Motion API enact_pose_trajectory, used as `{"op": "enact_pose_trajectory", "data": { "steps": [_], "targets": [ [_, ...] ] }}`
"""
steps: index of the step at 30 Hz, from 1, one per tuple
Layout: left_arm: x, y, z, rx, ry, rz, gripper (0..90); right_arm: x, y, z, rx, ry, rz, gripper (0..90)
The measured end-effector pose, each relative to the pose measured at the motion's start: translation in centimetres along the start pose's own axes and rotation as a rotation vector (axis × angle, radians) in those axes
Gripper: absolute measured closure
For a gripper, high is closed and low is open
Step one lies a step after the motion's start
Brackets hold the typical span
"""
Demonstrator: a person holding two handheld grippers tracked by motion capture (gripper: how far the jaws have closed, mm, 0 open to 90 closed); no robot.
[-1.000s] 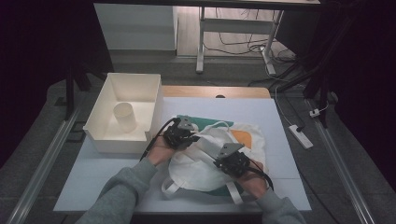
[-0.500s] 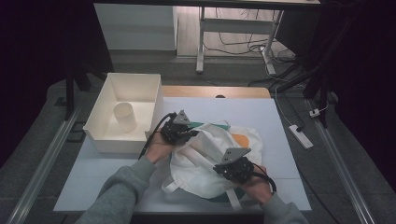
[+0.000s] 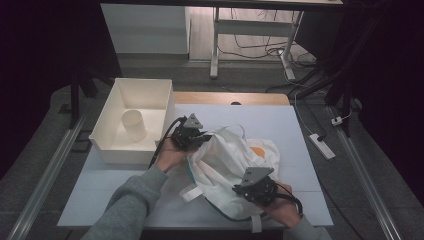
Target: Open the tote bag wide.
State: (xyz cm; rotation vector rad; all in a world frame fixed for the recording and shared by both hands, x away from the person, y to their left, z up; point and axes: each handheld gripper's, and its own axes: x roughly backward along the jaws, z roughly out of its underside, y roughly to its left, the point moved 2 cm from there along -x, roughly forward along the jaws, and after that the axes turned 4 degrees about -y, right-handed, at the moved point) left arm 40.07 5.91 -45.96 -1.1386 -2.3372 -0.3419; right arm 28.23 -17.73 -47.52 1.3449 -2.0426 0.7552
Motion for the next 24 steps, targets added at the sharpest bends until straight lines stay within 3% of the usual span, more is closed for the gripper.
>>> {"op": "enact_pose_trajectory", "data": {
  "steps": [4, 6, 9, 12, 14, 17, 20, 24],
  "targets": [
    [-0.5, 0.2, 0.3, 0.007, 0.017, 0.003, 84.3, -1.2, 1.1, 0.1, 0.038, 0.052, -0.017, 88.6],
    [-0.6, 0.2, 0.4, 0.008, 0.02, 0.003, 84.3, -1.6, 1.0, 0.4, 0.023, 0.052, -0.035, 88.6],
    [-0.6, 0.1, 0.4, 0.006, 0.02, 0.002, 84.3, -1.7, 0.4, 0.8, -0.034, 0.025, -0.068, 88.3],
    [-0.5, 0.0, 0.5, 0.001, 0.02, 0.002, 84.3, -1.6, 0.2, 0.8, -0.048, 0.006, -0.073, 85.6],
    [-0.5, 0.0, 0.6, 0.001, 0.024, 0.004, 84.3, -1.4, 0.2, 0.7, -0.046, -0.015, -0.073, 76.8],
    [-0.5, 0.0, 0.7, 0.004, 0.028, 0.013, 84.3, -0.5, -0.2, 0.3, -0.085, -0.099, -0.082, 68.8],
    [-0.5, 0.0, 0.8, 0.003, 0.03, 0.018, 84.2, 0.7, -1.0, 0.1, -0.124, -0.172, -0.026, 62.8],
    [-0.5, -0.1, 0.9, 0.0, 0.038, 0.023, 84.2, 1.4, -1.9, 0.3, -0.141, -0.164, 0.101, 55.9]
  ]
}}
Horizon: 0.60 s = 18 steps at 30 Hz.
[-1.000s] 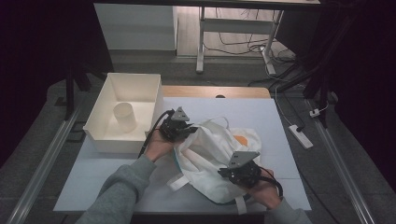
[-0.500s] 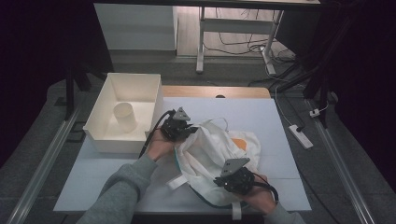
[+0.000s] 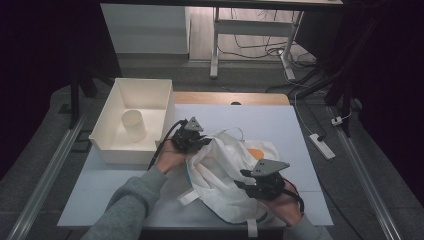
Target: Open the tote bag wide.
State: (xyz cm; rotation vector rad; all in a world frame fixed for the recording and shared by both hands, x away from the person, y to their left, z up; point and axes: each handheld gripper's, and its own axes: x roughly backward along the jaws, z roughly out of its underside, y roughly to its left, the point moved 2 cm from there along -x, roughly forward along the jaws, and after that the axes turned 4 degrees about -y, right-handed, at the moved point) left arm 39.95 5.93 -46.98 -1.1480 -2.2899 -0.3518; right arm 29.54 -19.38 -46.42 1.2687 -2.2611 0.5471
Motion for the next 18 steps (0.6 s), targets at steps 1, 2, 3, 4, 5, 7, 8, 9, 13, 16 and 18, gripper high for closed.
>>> {"op": "enact_pose_trajectory", "data": {
  "steps": [1, 2, 3, 4, 5, 7, 8, 9, 13, 16, 18],
  "targets": [
    [0.0, 0.0, 0.0, 0.001, 0.001, 0.001, 84.2, 0.0, -0.2, 0.0, -0.003, 0.002, 0.018, 54.6],
    [0.0, 0.0, 0.1, 0.001, 0.003, 0.002, 84.2, 0.1, -0.4, 0.0, -0.005, 0.011, 0.05, 52.9],
    [0.0, 0.0, 0.1, 0.0, 0.005, 0.001, 84.2, 0.1, -0.6, 0.0, -0.005, 0.016, 0.061, 52.3],
    [-0.1, 0.0, 0.1, 0.001, 0.007, 0.001, 84.2, 0.0, -0.6, 0.0, -0.008, 0.023, 0.064, 51.6],
    [-0.1, -0.1, 0.1, 0.003, 0.009, 0.002, 84.2, -0.1, -0.7, 0.0, -0.007, 0.032, 0.07, 51.0],
    [-0.2, -0.1, 0.2, 0.0, 0.015, 0.003, 84.1, -0.7, -0.8, 0.1, 0.005, 0.061, 0.086, 49.1],
    [-0.3, -0.1, 0.2, 0.0, 0.017, 0.004, 84.1, -1.1, -0.8, 0.2, 0.012, 0.079, 0.094, 48.5],
    [-0.3, -0.1, 0.2, 0.001, 0.019, 0.005, 84.0, -1.6, -0.9, 0.3, 0.014, 0.097, 0.093, 47.6],
    [-0.5, -0.2, 0.3, -0.006, 0.03, 0.008, 83.9, -3.3, -1.4, 0.8, 0.019, 0.168, 0.102, 47.1],
    [-0.5, -0.2, 0.4, -0.011, 0.037, 0.008, 83.9, -4.0, -1.9, 1.0, 0.021, 0.188, 0.117, 61.9],
    [-0.5, -0.2, 0.4, -0.012, 0.04, 0.01, 83.8, -4.1, -2.2, 1.1, 0.027, 0.19, 0.118, 74.9]
  ]
}}
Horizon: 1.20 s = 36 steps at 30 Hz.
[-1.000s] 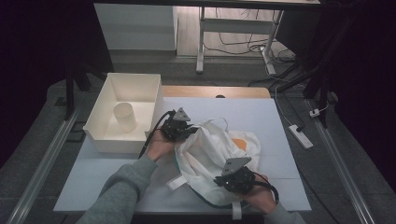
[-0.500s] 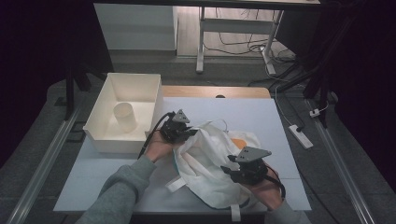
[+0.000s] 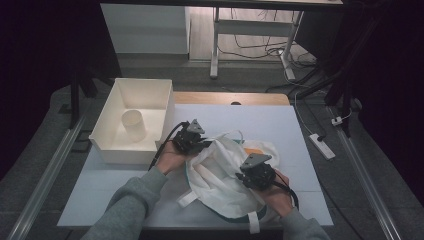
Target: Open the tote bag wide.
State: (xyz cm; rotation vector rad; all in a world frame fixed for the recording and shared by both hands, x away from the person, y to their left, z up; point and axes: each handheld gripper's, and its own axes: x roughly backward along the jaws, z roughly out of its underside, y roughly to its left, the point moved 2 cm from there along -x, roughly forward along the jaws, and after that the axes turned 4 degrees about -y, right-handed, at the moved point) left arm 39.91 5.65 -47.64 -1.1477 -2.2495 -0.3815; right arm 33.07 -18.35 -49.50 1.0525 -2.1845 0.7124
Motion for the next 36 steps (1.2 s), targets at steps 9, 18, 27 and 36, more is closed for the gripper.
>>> {"op": "enact_pose_trajectory", "data": {
  "steps": [9, 18, 27, 36],
  "targets": [
    [0.3, -0.1, 0.0, -0.007, -0.012, -0.002, 83.9, 2.3, -0.5, -0.8, 0.017, -0.119, 0.067, 87.1],
    [-0.3, -0.4, -0.1, -0.027, -0.004, -0.016, 84.0, 2.5, -3.6, -1.4, -0.109, -0.214, 0.081, 87.3],
    [-1.4, -0.6, 0.0, -0.046, 0.021, -0.027, 83.9, 0.0, -6.7, -0.8, -0.238, -0.18, 0.133, 87.4],
    [-2.1, -0.5, 0.2, -0.058, 0.039, -0.038, 83.8, -2.0, -8.7, -0.7, -0.251, -0.123, 0.168, 87.4]
  ]
}}
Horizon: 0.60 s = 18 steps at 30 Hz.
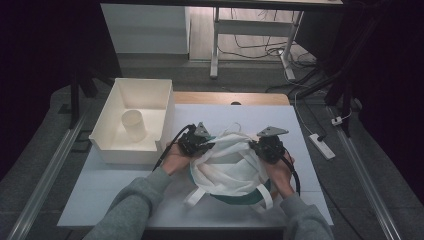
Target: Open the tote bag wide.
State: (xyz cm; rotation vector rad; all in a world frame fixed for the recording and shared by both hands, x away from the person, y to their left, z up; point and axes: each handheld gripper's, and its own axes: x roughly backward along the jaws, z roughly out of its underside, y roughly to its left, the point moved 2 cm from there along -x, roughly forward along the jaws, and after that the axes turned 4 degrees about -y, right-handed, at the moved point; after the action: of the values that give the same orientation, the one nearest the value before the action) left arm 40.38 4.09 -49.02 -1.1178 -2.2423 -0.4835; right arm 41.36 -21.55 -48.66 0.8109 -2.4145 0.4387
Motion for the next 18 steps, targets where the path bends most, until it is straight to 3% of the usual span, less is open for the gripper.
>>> {"op": "enact_pose_trajectory", "data": {
  "steps": [5, 18],
  "targets": [
    [-0.5, -0.3, 0.0, -0.012, 0.016, -0.004, 83.6, -1.2, -0.5, 0.3, -0.002, 0.043, 0.012, 87.3],
    [-1.5, 0.0, 0.5, 0.005, 0.047, 0.013, 83.1, -2.7, -1.0, 0.9, -0.006, 0.101, -0.006, 87.0]
  ]
}}
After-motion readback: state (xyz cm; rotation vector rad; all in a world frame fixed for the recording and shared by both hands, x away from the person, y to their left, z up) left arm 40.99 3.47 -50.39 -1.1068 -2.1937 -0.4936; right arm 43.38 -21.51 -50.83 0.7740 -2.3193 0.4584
